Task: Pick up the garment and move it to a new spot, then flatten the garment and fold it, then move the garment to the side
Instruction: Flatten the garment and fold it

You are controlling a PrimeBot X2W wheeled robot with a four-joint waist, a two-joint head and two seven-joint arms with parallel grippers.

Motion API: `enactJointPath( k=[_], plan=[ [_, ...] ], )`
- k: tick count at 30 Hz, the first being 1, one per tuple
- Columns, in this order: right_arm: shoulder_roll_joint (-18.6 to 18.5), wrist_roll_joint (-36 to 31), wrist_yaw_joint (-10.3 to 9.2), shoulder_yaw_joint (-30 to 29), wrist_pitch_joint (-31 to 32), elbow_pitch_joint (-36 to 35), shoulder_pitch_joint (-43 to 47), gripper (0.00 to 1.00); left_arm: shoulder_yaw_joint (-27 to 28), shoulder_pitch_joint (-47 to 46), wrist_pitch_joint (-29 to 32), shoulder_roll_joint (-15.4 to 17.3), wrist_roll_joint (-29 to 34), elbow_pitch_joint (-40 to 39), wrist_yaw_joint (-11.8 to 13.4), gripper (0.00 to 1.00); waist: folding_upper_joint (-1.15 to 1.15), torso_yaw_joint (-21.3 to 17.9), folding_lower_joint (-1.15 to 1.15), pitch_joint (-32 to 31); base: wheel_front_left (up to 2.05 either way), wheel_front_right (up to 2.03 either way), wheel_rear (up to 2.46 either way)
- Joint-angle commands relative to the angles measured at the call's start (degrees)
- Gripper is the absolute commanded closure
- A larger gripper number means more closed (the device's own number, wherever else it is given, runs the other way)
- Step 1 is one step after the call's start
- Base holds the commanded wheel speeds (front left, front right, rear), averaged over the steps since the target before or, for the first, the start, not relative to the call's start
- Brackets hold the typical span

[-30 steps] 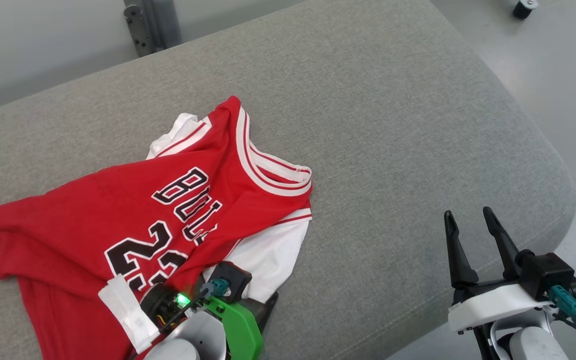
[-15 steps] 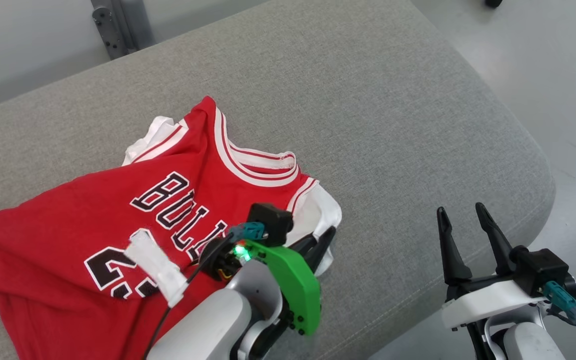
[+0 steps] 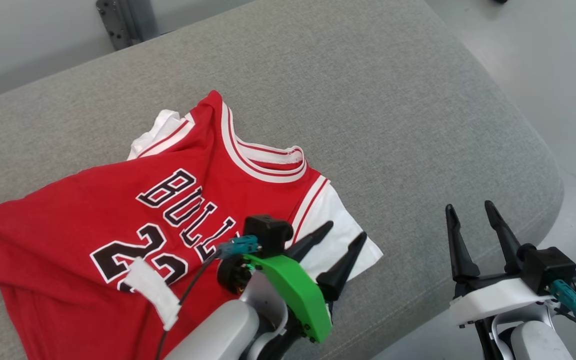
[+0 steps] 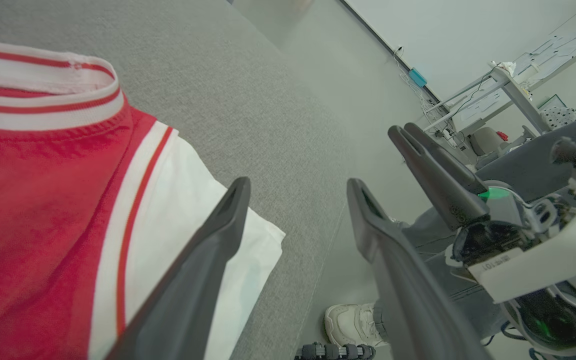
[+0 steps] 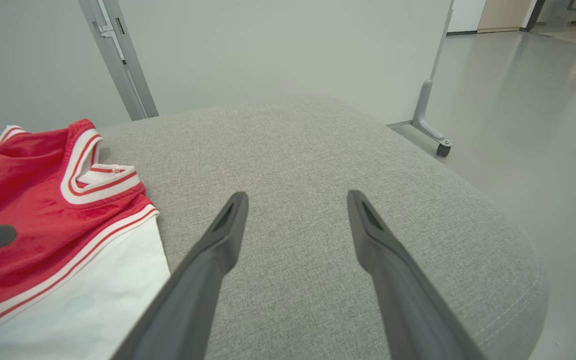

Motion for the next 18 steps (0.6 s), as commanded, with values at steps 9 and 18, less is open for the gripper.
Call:
enactJointPath(
  k=[9,18],
  plan=[
    [-0.1,-6.3,-0.01,-3.5,-0.2,-2.9,1.5,0.00,8.3,9.0,-12.4,12.2,5.9,-11.6,7.3,0.00,0.00,9.2,0.00,-7.9,0.00,0.00,0.00],
    [-3.2,-7.9,-0.01,-5.1,-0.2,-7.2,2.9,0.00,18.0,22.5,-19.7,18.9,7.5,-13.0,14.7,0.00,0.00,16.6,0.00,-13.4,0.00,0.00,0.00]
  ],
)
